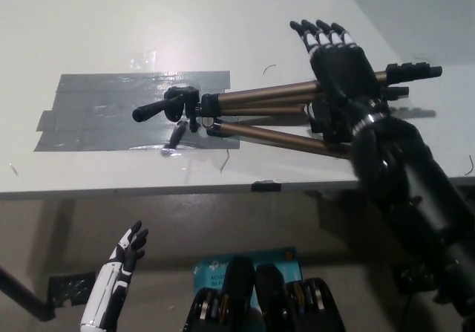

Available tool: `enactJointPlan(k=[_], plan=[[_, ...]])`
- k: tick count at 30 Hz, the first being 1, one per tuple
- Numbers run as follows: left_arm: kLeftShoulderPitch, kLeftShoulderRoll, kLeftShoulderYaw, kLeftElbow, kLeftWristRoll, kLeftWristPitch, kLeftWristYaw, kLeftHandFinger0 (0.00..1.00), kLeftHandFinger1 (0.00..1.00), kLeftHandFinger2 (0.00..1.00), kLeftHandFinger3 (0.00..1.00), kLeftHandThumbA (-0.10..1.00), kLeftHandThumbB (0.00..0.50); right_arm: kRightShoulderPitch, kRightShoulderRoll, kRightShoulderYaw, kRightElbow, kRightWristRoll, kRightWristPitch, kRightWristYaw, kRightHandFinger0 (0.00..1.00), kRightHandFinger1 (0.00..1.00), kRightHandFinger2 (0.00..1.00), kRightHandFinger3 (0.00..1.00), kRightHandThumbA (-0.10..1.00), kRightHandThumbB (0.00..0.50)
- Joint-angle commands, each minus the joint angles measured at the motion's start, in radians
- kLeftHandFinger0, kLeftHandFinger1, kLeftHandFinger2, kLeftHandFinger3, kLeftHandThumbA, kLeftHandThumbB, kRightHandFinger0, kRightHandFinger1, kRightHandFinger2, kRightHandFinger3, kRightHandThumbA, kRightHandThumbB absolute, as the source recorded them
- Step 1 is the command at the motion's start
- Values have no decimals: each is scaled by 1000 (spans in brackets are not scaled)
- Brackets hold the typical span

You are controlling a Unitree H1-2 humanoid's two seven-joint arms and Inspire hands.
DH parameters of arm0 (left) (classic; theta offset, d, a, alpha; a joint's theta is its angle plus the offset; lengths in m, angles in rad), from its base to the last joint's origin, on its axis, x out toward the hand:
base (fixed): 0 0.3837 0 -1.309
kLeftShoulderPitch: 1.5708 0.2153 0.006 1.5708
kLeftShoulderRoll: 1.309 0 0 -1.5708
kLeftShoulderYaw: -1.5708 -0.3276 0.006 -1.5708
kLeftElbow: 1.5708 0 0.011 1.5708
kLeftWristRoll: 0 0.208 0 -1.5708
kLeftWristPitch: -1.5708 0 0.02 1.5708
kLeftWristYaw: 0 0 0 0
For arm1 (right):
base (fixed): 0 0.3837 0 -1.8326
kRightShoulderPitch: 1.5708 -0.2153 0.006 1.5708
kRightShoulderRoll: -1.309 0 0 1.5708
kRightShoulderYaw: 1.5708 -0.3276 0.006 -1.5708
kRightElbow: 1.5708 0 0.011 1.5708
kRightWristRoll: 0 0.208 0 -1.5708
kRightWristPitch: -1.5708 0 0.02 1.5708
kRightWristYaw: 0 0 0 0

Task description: A tripod is kept on the middle of the desk infront of the robot and the robot grabs one of its legs to pick it up and hands it to a person

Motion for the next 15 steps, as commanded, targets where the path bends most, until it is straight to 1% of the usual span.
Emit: enactJointPlan(k=[1, 5, 8, 12, 15], plan=[[1, 16, -4, -32, 10, -29, -11, 1000, 1000, 1000, 1000, 1000, 187, -93, 13, 20, 68, -84, 40, -113, 1000, 1000, 1000, 1000, 1000, 474], [2, 15, -4, -32, 10, -23, -11, 1000, 1000, 1000, 1000, 1000, 206, -113, 22, 29, 130, -82, 29, -159, 1000, 1000, 1000, 1000, 1000, 467], [2, 16, -5, -28, 10, -30, -12, 1000, 1000, 1000, 1000, 1000, 186, -126, 29, 33, 173, -79, 17, -194, 1000, 1000, 1000, 1000, 1000, 462], [4, 15, -5, -30, 5, -34, -16, 1000, 1000, 1000, 1000, 1000, 187, -149, 34, 47, 248, -80, 13, -230, 1000, 1000, 1000, 1000, 1000, 453], [1, 15, -5, -31, 8, -33, -18, 1000, 1000, 1000, 1000, 1000, 180, -168, 35, 55, 309, -66, 4, -233, 1000, 1000, 1000, 1000, 1000, 461]])
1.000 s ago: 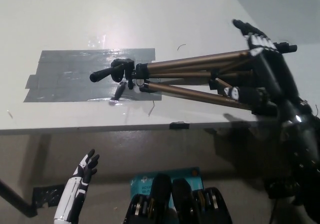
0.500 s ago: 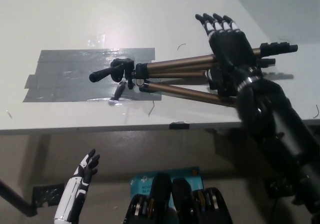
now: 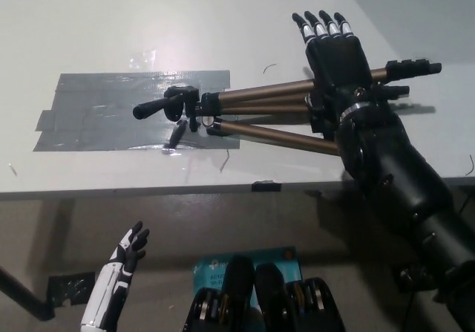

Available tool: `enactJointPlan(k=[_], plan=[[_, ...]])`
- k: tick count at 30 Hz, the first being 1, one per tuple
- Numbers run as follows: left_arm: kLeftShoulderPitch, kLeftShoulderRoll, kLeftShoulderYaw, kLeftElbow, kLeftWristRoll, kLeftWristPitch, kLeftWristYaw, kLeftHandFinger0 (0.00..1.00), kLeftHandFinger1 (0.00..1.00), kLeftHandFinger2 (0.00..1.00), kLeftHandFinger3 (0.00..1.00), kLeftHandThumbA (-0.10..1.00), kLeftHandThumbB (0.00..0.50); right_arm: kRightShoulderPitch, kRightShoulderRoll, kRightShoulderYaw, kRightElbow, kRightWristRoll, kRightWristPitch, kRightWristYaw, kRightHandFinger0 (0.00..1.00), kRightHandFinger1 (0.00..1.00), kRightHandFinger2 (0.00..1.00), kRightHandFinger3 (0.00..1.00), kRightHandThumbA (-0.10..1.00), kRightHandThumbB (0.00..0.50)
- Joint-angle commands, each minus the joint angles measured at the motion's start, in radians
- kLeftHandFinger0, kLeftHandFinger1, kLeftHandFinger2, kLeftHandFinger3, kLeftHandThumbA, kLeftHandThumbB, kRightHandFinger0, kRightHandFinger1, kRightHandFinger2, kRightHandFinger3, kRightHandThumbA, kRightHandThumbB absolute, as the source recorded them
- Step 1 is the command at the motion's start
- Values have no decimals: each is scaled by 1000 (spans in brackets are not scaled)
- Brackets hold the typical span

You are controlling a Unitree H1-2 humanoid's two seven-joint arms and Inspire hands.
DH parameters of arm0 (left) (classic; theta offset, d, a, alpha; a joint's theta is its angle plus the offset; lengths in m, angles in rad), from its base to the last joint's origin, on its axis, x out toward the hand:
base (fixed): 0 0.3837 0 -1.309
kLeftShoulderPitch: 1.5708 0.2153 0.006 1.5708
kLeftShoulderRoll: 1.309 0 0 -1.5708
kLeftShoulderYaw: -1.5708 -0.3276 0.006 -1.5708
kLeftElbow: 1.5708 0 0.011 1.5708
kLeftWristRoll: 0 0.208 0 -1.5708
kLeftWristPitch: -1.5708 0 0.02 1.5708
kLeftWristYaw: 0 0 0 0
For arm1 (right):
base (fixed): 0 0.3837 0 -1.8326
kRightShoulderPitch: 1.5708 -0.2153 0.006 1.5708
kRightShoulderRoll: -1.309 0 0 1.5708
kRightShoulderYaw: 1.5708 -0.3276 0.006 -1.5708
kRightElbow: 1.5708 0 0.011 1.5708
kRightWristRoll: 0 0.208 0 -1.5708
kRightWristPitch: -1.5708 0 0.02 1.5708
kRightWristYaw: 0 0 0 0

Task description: A tripod is kept on the middle of the desk infront of the robot and the robot grabs one of its legs to pick it up and hands it to a person

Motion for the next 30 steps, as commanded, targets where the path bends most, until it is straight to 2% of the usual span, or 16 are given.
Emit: enactJointPlan(k=[1, 5, 6, 7, 8, 9, 10, 11, 13, 18, 20, 23, 25, 26, 27, 30], plan=[[2, 14, -4, -33, 8, -27, -9, 1000, 1000, 1000, 1000, 1000, 186, -88, 6, 8, 57, -3, -6, -51, 1000, 1000, 1000, 1000, 1000, 462], [2, 18, -4, -38, 0, -19, -19, 1000, 1000, 1000, 1000, 1000, 175, -96, 11, 8, 132, 16, -42, -98, 1000, 1000, 1000, 1000, 899, 471], [2, 18, -4, -36, 0, -21, -19, 1000, 1000, 1000, 1000, 1000, 179, -98, 13, 10, 151, 11, -56, -144, 1000, 1000, 1000, 1000, 681, 414], [2, 18, -5, -33, 1, -26, -19, 1000, 1000, 1000, 1000, 1000, 177, -102, 16, 12, 189, -3, -107, -289, 1000, 949, 927, 1000, 391, 270], [1, 18, -5, -30, 0, -30, -19, 1000, 1000, 1000, 1000, 1000, 181, -104, 16, 16, 210, -12, -147, -389, 686, 676, 735, 844, 175, 283], [1, 18, -5, -29, 0, -33, -20, 1000, 1000, 1000, 1000, 1000, 182, -107, 17, 20, 226, -20, -172, -467, 187, 323, 479, 542, -63, 270], [1, 17, -5, -30, -1, -35, -21, 1000, 1000, 1000, 1000, 1000, 184, -112, 21, 23, 250, -29, -208, -581, 7, 79, 380, 355, -99, 251], [-3, 18, -5, -32, -1, -31, -23, 1000, 1000, 1000, 1000, 1000, 185, -117, 23, 19, 256, -26, -247, -653, 1, 16, 341, 317, -100, 233], [-6, 20, -6, -24, 8, -40, -20, 1000, 1000, 1000, 1000, 1000, 186, -117, 23, 12, 238, -9, -309, -676, 0, 114, 519, 409, -100, 216], [-9, 17, -8, -32, 8, -23, -23, 1000, 1000, 1000, 1000, 1000, 182, -119, 18, 17, 211, -18, -318, -693, 0, 111, 525, 181, -100, 177], [-16, 18, -8, -29, 14, -25, -20, 1000, 1000, 1000, 1000, 1000, 178, -116, 15, 7, 172, -11, -327, -686, 0, 135, 591, 275, -100, 194], [-16, 18, -7, -34, 10, -18, -22, 1000, 1000, 1000, 1000, 1000, 175, -116, 4, -6, 108, -4, -338, -670, 0, 234, 703, 163, -100, 198], [-18, 23, -4, -37, 6, -18, -25, 1000, 1000, 1000, 1000, 1000, 169, -122, -1, -21, 61, 6, -351, -664, 0, 294, 771, 214, -100, 210], [-18, 24, -4, -37, 5, -18, -26, 1000, 1000, 1000, 1000, 1000, 170, -119, -4, -31, 26, 13, -352, -649, 0, 336, 797, 330, -100, 195], [-18, 26, -5, -36, 5, -18, -28, 1000, 1000, 1000, 1000, 1000, 176, -113, -10, -47, -37, 22, -346, -621, 0, 369, 808, 558, -100, 189], [-25, 35, 0, -38, 4, -23, -31, 1000, 1000, 1000, 1000, 1000, 162, -116, -13, -61, -109, 25, -338, -586, 0, 381, 782, 841, -100, 173]])
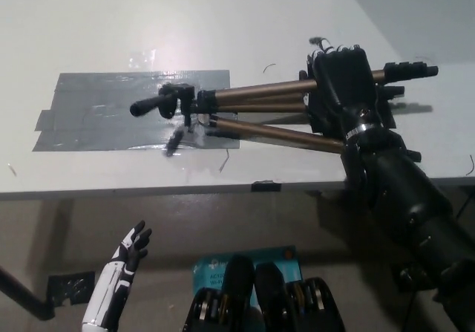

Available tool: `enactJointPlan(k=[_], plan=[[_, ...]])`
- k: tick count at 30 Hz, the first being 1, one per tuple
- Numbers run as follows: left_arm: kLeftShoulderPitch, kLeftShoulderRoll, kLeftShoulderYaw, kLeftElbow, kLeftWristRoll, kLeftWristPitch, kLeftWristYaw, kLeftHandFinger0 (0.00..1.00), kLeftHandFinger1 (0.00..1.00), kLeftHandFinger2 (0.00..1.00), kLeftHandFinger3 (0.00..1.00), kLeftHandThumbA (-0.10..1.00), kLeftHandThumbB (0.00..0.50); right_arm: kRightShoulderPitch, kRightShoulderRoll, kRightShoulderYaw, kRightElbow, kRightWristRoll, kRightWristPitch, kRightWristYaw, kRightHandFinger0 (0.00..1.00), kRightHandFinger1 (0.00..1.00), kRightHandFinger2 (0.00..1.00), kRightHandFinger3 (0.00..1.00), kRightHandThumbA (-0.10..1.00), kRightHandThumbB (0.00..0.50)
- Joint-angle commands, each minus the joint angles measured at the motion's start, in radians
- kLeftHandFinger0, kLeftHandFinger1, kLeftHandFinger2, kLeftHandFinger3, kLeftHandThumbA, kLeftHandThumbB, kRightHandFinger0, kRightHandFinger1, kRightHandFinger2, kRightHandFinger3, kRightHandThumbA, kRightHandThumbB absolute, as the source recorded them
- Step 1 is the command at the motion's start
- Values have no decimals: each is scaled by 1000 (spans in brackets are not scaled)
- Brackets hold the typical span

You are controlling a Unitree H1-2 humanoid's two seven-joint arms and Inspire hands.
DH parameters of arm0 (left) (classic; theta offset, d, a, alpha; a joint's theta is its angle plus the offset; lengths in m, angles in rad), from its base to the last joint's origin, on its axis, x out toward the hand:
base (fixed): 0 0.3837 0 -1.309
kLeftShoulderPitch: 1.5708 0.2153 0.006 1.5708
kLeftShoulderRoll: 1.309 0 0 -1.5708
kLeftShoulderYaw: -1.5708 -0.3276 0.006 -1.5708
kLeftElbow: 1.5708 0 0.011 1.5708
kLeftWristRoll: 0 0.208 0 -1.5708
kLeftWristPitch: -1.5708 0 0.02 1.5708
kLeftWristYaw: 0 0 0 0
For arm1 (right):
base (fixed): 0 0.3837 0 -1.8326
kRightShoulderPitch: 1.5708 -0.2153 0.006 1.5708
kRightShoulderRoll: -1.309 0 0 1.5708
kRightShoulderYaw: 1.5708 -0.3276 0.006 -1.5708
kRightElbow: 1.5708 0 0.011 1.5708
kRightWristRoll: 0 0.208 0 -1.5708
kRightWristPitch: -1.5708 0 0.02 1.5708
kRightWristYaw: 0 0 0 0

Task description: A tripod is kept on the middle of the desk infront of the robot and the robot grabs one of its legs to pick it up and hands it to a person

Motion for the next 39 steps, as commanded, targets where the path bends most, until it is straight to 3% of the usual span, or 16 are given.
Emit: enactJointPlan(k=[1, 3, 5, 6, 9, 13, 15, 17, 21, 22, 23, 27, 30, 32, 36, 39], plan=[[-25, 41, 0, -35, 0, -40, -26, 1000, 1000, 1000, 1000, 1000, 152, -133, -24, -76, -303, 36, -150, -199, 0, 382, 782, 911, -100, 169], [-29, 41, -5, -32, 1, -46, -29, 1000, 1000, 1000, 1000, 1000, 153, -124, -43, -92, -383, 47, -156, -146, 0, 404, 813, 1000, -100, 193], [-31, 41, -5, -31, 0, -48, -30, 1000, 1000, 1000, 1000, 1000, 154, -124, -48, -98, -410, 51, -152, -122, 15, 472, 821, 1000, -100, 168], [-34, 43, -5, -32, 0, -48, -30, 1000, 1000, 1000, 1000, 1000, 151, -129, -52, -102, -432, 52, -149, -101, 1, 439, 787, 1000, -100, 174], [-37, 45, -4, -36, 0, -35, -30, 1000, 1000, 1000, 1000, 1000, 164, -161, -52, -117, -462, 59, -125, -46, 0, 368, 782, 949, -100, 184], [-41, 50, -7, -33, 10, -48, -29, 1000, 1000, 1000, 1000, 1000, 146, -179, -57, -118, -440, 70, -146, 15, 0, 393, 882, 927, -100, 178], [-40, 51, -6, -36, 9, -45, -30, 1000, 1000, 1000, 1000, 1000, 153, -191, -57, -107, -396, 59, -164, 5, 0, 389, 882, 864, -100, 162], [-40, 51, -5, -41, 1, -40, -33, 1000, 1000, 1000, 1000, 1000, 159, -203, -55, -95, -360, 51, -168, 7, 0, 426, 876, 902, -100, 155], [-35, 49, -5, -43, 6, -36, -30, 1000, 1000, 1000, 1000, 1000, 154, -231, -47, -71, -239, 33, -209, -54, 0, 357, 790, 774, -100, 248], [-33, 48, -6, -46, 8, -34, -30, 1000, 1000, 1000, 1000, 1000, 149, -232, -46, -70, -234, 32, -213, -58, 0, 349, 732, 696, -100, 315], [-31, 47, -6, -50, 8, -28, -31, 1000, 1000, 1000, 1000, 1000, 153, -243, -38, -63, -180, 23, -197, -64, 0, 323, 732, 680, -100, 265], [-17, 42, -5, -69, 14, -2, -25, 1000, 1000, 1000, 1000, 1000, 174, -274, -10, -57, -38, 42, -215, -85, 0, 376, 817, 741, -100, 239], [-16, 38, -6, -74, 12, 10, -25, 1000, 1000, 1000, 1000, 984, 189, -288, 11, -53, 43, 51, -226, -94, 0, 384, 810, 781, -100, 267], [-10, 39, -11, -80, 22, 8, -26, 1000, 1000, 1000, 1000, 975, 189, -289, 21, -52, 75, 54, -235, -108, 0, 325, 722, 683, -100, 242], [26, 40, -11, -84, 19, -1, -24, 1000, 1000, 1000, 1000, 947, 179, -272, 40, -42, 107, 52, -236, -113, 0, 179, 577, 359, -100, 205], [38, 35, -9, -84, -4, 5, -30, 1000, 1000, 1000, 1000, 914, 163, -281, 42, -25, 150, 41, -231, -111, 0, 212, 634, 313, -100, 177]])
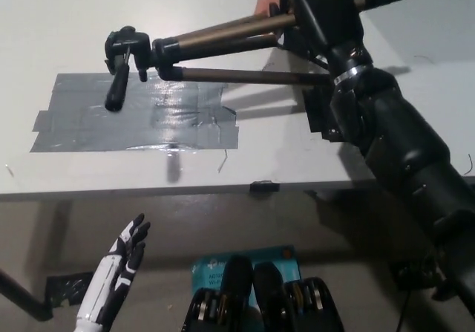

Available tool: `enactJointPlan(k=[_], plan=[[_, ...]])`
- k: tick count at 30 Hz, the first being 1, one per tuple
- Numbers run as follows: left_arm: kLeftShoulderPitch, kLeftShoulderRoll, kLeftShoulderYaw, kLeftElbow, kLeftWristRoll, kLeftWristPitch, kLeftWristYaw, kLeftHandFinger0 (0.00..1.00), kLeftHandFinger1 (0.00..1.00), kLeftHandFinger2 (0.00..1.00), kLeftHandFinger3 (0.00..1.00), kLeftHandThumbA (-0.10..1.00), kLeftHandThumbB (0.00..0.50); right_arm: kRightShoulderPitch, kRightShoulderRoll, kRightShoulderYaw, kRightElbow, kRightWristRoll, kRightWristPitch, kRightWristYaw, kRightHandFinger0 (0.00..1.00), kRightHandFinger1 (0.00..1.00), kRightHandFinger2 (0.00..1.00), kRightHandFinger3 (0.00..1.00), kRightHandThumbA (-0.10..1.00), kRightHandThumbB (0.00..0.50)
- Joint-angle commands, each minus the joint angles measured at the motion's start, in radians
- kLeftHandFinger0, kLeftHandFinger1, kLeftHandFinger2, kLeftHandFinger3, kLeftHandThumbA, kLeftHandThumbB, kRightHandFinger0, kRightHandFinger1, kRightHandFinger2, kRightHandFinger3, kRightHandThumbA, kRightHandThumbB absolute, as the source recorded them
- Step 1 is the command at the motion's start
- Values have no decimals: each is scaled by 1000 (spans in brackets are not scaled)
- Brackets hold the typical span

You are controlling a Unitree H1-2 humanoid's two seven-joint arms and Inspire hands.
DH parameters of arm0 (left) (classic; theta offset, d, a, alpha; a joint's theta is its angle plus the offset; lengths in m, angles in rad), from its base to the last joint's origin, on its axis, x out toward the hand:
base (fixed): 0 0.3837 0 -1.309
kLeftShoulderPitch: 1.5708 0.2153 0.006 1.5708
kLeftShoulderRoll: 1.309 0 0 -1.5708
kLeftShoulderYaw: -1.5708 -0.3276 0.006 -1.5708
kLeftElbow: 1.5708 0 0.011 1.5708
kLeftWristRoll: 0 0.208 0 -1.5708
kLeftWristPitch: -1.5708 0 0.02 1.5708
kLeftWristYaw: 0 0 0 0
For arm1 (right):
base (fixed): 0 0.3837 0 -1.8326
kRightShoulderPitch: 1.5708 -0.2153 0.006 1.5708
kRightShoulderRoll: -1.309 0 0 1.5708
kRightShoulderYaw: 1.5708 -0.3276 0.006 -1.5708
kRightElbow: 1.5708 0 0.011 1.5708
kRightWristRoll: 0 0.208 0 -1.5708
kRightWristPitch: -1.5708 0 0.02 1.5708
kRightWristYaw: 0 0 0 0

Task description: A tripod is kept on the middle of the desk infront of the robot and the robot grabs one of its legs to pick it up and hands it to a person

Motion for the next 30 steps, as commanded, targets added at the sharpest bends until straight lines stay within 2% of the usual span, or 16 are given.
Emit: enactJointPlan(k=[1, 3, 4, 5, 6, 7, 8, 9, 10, 12, 14, 18, 20, 22, 26, 30], plan=[[16, 1, -6, -26, -8, -11, -10, 1000, 1000, 1000, 1000, 905, 165, -109, 15, 12, 43, 21, -36, -73, 0, 226, 643, 302, -100, 184], [10, -3, -7, -21, -7, -12, -9, 1000, 1000, 1000, 1000, 901, 177, -117, 17, 15, 70, 21, -32, -89, 0, 237, 653, 324, -100, 195], [3, -3, -6, -25, -13, -3, -12, 1000, 1000, 1000, 1000, 881, 174, -124, 20, 5, 79, 35, -9, -63, 48, 337, 769, 490, -40, 207], [-4, -2, -6, -27, -14, 0, -14, 1000, 1000, 1000, 1000, 880, 174, -129, 23, -4, 82, 49, 11, -38, 70, 357, 736, 482, 38, 212], [-10, 0, -6, -27, -12, 0, -14, 1000, 1000, 1000, 1000, 880, 174, -128, 23, -14, 66, 61, 30, -5, 216, 506, 789, 678, 259, 278], [-16, 2, -6, -30, -10, 3, -15, 1000, 1000, 1000, 1000, 878, 172, -117, 18, -35, 11, 105, 50, 108, 678, 945, 1000, 1000, 481, 382], [-13, 0, -6, -33, -12, 4, -15, 1000, 1000, 1000, 1000, 872, 175, -104, 10, -42, -45, 140, 65, 220, 991, 1000, 1000, 1000, 613, 459], [-1, -1, -6, -35, -13, 0, -13, 1000, 1000, 1000, 1000, 871, 175, -82, 2, -43, -120, 175, 88, 356, 1000, 1000, 1000, 1000, 641, 470], [5, 2, -7, -33, -9, -8, -12, 1000, 1000, 1000, 1000, 881, 178, -62, -3, -43, -187, 202, 108, 434, 1000, 1000, 1000, 1000, 651, 494], [2, 5, -5, -41, -5, 0, -12, 1000, 1000, 1000, 1000, 883, 170, -43, -12, -45, -282, 252, 149, 555, 1000, 1000, 1000, 1000, 691, 500], [-5, 6, -3, -44, -3, 7, -11, 1000, 1000, 1000, 1000, 883, 169, -44, -15, -49, -308, 272, 165, 601, 1000, 1000, 1000, 1000, 704, 500], [-18, 9, 8, -60, -23, 39, -16, 1000, 1000, 1000, 1000, 882, 184, -8, -51, -63, -500, 445, 231, 821, 1000, 1000, 1000, 1000, 818, 500], [-35, 18, 5, -61, -12, 37, -21, 1000, 1000, 1000, 1000, 903, 188, 40, -82, -89, -635, 602, 272, 916, 1000, 1000, 1000, 1000, 807, 500], [-38, 19, 2, -59, -13, 35, -25, 1000, 1000, 1000, 1000, 917, 181, 90, -114, -85, -757, 665, 307, 958, 1000, 1000, 1000, 1000, 876, 500], [-36, 22, -4, -51, -11, 20, -28, 1000, 1000, 1000, 1000, 926, 182, 184, -182, -63, -980, 690, 355, 981, 1000, 1000, 1000, 1000, 893, 500], [-32, 18, -2, -55, -22, 31, -29, 1000, 1000, 1000, 1000, 914, 183, 330, -270, -116, -1271, 738, 370, 907, 1000, 1000, 1000, 1000, 953, 500]])
